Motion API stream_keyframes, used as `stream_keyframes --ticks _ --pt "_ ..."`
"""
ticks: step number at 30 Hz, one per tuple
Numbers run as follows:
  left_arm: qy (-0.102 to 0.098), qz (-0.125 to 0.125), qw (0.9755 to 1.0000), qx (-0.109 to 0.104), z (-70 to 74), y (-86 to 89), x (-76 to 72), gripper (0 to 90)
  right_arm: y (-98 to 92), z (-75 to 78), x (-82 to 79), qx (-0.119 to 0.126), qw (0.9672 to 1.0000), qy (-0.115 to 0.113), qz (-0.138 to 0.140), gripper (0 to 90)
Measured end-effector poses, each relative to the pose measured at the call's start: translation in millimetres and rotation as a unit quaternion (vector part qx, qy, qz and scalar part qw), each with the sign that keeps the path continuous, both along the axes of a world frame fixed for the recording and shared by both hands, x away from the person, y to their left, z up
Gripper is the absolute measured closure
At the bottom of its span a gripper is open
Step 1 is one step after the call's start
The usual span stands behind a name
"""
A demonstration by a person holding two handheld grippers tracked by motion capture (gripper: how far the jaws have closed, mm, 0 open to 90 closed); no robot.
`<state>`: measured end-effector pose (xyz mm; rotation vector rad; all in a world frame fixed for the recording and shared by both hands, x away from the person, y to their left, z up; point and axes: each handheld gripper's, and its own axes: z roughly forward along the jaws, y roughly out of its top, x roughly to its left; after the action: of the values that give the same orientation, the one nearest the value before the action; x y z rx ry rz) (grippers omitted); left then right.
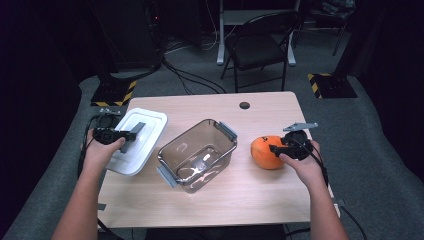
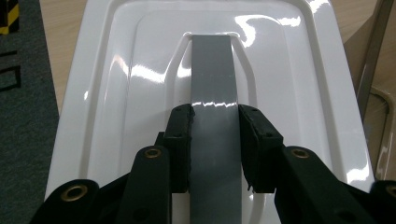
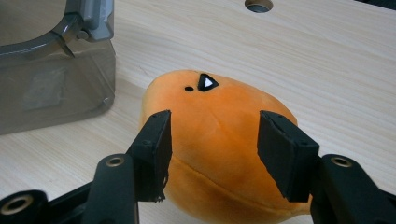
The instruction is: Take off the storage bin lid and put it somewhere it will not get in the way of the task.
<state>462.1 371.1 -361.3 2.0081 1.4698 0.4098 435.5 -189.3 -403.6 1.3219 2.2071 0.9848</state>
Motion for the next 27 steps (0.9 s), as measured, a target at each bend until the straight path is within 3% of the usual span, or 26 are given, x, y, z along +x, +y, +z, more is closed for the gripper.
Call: stream_keyframes --ticks 17,27 --pt "0.014 0.019 0.9997 0.004 -31.7 7.0 3.2 66.5 1.0 -1.1 0.1 0.0 1.0 0.003 -0.001 44.7" --pt "0.03 0.02 0.9994 0.003 -59.7 6.3 4.8 66.5 -1.0 -1.9 1.0 -0.005 1.0 -0.001 0.005 44.6"
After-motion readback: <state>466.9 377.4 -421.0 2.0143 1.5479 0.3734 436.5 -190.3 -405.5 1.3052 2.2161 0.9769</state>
